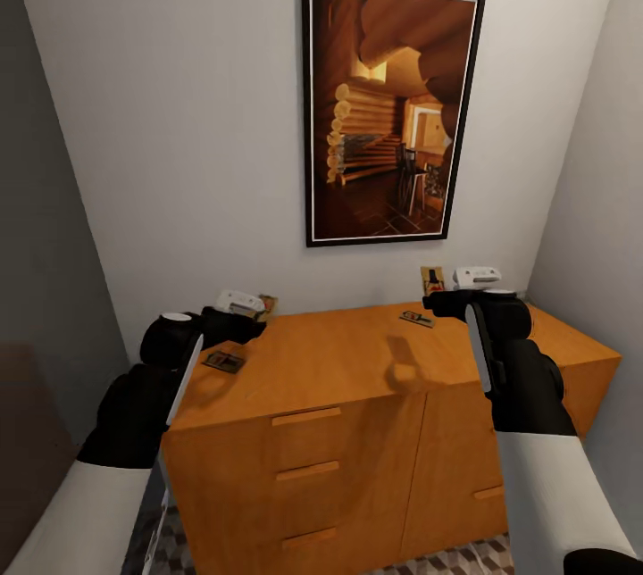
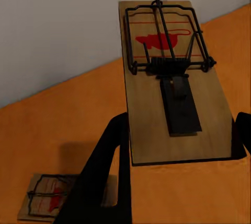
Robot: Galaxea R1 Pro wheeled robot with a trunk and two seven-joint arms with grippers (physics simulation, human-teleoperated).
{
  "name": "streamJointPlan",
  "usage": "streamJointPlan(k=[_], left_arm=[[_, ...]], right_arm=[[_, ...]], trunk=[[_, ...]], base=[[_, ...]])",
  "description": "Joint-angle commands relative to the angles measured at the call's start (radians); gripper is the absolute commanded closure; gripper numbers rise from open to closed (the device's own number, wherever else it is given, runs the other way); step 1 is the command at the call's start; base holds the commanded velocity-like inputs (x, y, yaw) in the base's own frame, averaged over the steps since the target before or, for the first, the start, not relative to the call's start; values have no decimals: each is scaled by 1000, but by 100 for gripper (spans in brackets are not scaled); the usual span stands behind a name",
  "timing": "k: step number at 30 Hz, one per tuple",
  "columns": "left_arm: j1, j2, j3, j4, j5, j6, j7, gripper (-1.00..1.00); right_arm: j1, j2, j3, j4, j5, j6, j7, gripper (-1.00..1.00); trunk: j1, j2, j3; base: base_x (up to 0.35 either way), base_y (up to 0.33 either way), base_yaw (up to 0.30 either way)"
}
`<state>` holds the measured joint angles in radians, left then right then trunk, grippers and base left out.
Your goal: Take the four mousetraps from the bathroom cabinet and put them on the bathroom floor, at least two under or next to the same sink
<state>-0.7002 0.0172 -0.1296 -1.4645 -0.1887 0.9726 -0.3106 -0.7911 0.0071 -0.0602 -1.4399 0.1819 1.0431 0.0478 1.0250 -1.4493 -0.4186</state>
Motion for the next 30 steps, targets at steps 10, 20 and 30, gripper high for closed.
streamJointPlan(k=[10,20,30], left_arm=[[-1,-65,7,14,-8,-52,86,100],[2,-90,7,24,-3,-53,87,100],[2,-93,7,77,10,-54,87,100]], right_arm=[[-1,27,0,65,5,4,7,100],[-1,28,1,67,5,4,8,100],[-1,30,2,68,5,4,8,100]], trunk=[[0,-1,-1],[0,-1,-1],[0,-1,-1]], base=[[-3,0,0],[-252,0,0],[-332,0,0]])
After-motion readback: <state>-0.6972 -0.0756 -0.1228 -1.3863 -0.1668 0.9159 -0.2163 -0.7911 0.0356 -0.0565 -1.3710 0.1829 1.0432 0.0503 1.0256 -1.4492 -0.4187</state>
